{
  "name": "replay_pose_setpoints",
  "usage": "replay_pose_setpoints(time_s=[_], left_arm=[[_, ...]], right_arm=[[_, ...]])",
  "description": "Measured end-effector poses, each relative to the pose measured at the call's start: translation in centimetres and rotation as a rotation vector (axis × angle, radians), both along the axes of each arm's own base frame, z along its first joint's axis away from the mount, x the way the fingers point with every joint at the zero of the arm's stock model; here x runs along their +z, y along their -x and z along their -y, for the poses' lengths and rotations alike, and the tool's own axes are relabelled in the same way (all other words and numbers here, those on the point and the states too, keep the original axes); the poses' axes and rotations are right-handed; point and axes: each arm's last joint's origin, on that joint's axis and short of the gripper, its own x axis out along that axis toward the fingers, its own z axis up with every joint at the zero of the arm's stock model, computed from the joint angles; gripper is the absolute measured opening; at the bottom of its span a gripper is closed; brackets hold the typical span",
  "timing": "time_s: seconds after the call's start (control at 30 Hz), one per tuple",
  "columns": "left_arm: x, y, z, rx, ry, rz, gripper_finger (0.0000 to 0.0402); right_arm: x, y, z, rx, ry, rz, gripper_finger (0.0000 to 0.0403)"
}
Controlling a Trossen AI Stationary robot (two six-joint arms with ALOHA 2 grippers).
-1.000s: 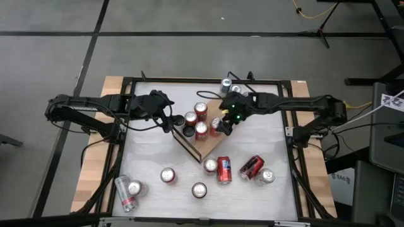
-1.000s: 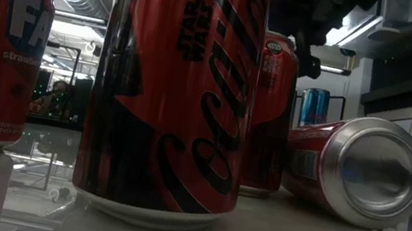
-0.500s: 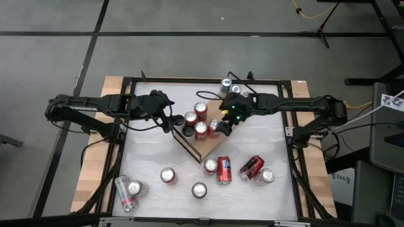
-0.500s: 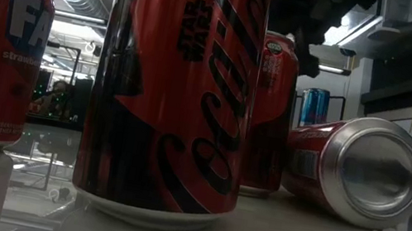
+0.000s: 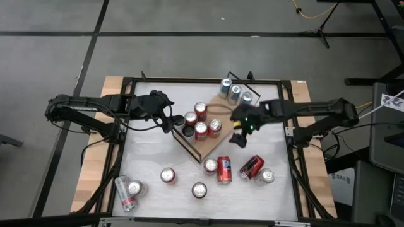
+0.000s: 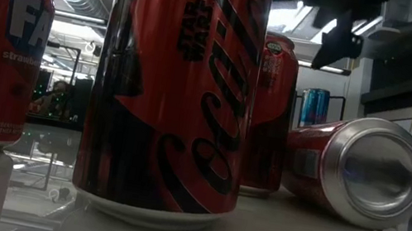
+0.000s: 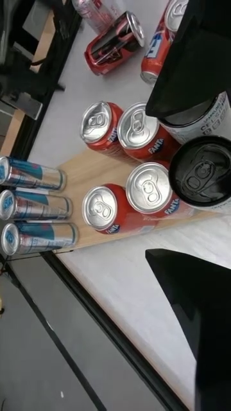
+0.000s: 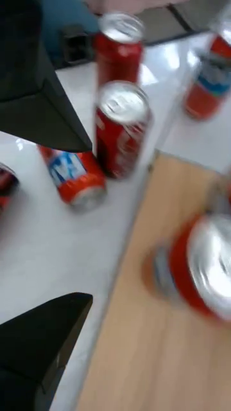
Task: Place canned beverage on shelf
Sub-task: Put the orange soda can on the shelf aligned with the other orange soda can
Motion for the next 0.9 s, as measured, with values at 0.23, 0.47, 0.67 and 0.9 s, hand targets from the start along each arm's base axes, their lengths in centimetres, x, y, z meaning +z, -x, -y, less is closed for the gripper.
replay_pose_setpoints(time_s=[0.23,0.47,0.67,0.9], left_arm=[[0.0,0.0,0.0,0.0,0.0,0.0,0.0346],[0.0,0.0,0.0,0.0,0.0,0.002,0.0346],[0.0,0.0,0.0,0.0,0.0,0.003,0.0346],[0.0,0.0,0.0,0.0,0.0,0.003,0.0346]], right_arm=[[-0.9,-0.9,-3.5,0.09,0.062,0.009,0.0363],[-2.9,-2.9,-4.2,0.115,0.109,-0.005,0.0363],[-4.5,-4.3,-3.7,0.108,0.152,-0.022,0.0363],[-5.2,-5.3,-2.7,0.109,0.191,-0.005,0.0363]])
